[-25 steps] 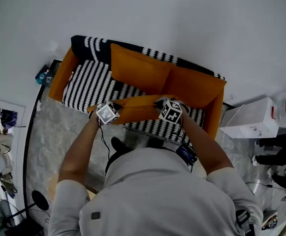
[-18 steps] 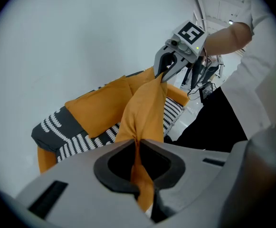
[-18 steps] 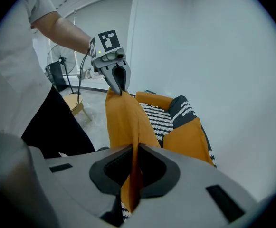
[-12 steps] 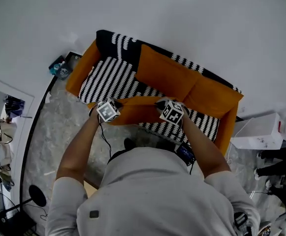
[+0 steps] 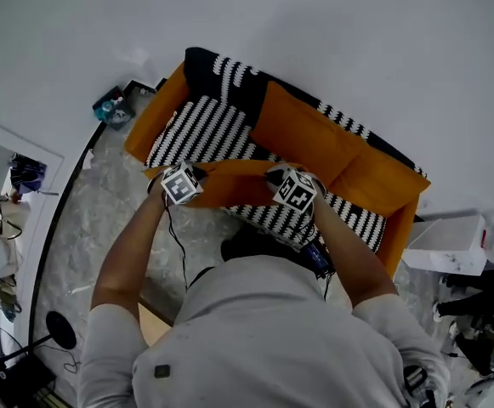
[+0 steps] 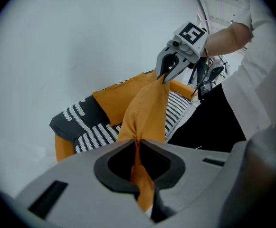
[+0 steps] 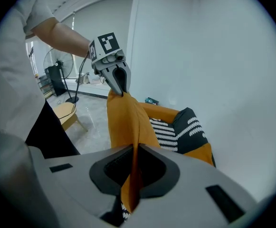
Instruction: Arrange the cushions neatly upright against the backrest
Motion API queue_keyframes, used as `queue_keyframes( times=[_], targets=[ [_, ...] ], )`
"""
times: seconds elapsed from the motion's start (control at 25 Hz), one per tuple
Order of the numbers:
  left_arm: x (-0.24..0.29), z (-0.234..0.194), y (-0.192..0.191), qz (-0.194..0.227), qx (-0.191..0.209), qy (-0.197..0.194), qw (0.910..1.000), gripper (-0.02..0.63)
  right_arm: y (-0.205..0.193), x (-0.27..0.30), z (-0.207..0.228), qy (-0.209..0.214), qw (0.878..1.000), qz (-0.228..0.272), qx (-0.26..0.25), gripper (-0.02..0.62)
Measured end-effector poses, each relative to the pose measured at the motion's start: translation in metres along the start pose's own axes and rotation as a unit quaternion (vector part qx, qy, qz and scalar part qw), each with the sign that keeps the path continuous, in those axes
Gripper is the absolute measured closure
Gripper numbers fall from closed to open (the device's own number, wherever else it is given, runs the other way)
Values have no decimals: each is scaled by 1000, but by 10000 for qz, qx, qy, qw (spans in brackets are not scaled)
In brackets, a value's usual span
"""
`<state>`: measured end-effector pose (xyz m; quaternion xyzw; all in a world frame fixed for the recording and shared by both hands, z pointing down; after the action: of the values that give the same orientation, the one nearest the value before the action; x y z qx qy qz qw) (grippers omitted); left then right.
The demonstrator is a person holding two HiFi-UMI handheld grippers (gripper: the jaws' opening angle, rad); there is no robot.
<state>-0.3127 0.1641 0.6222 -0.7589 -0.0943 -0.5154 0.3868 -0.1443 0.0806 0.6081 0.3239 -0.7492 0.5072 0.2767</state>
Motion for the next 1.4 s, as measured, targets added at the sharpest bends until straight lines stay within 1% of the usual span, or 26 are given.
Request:
queue_keyframes(
  times=[0.24,0.48,0.64,0.92,1.04,1.2,1.4],
  targets=[
    [-11,-45,-3,-15,-131,24,9999,569,21,37,29,172,9998,97,-55,554],
    [-11,-101,2,-219,-179,-40,9996,569,29,73,70,301,9994,150,64,554],
    [-10,-134,13,-328,-171,-84,9993,569,33,88,98,291,9993,192,151,555],
    [-15,-184,38,-450,17,-126,9989,569,40,101,137,185,9985,242,452,555],
    [-17,-208,47,-442,171,-135,9988,569,44,108,148,124,9979,225,591,555],
    [-16,-237,48,-490,338,-337,9977,569,52,125,159,56,9966,138,805,556],
    [-11,-284,46,-555,576,-678,9945,569,62,155,176,-63,9931,-118,1162,557]
  ],
)
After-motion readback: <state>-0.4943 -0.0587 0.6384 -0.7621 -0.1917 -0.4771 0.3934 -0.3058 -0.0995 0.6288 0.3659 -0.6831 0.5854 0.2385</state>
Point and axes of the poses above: the fingertips, and each gripper's own axes: x forward along the fingers, z to its right, y out of its top, the point moved 2 cm from there along -x, backward along the fingers, and after that the axes turned 15 degrees about -y, right-handed, at the moved point
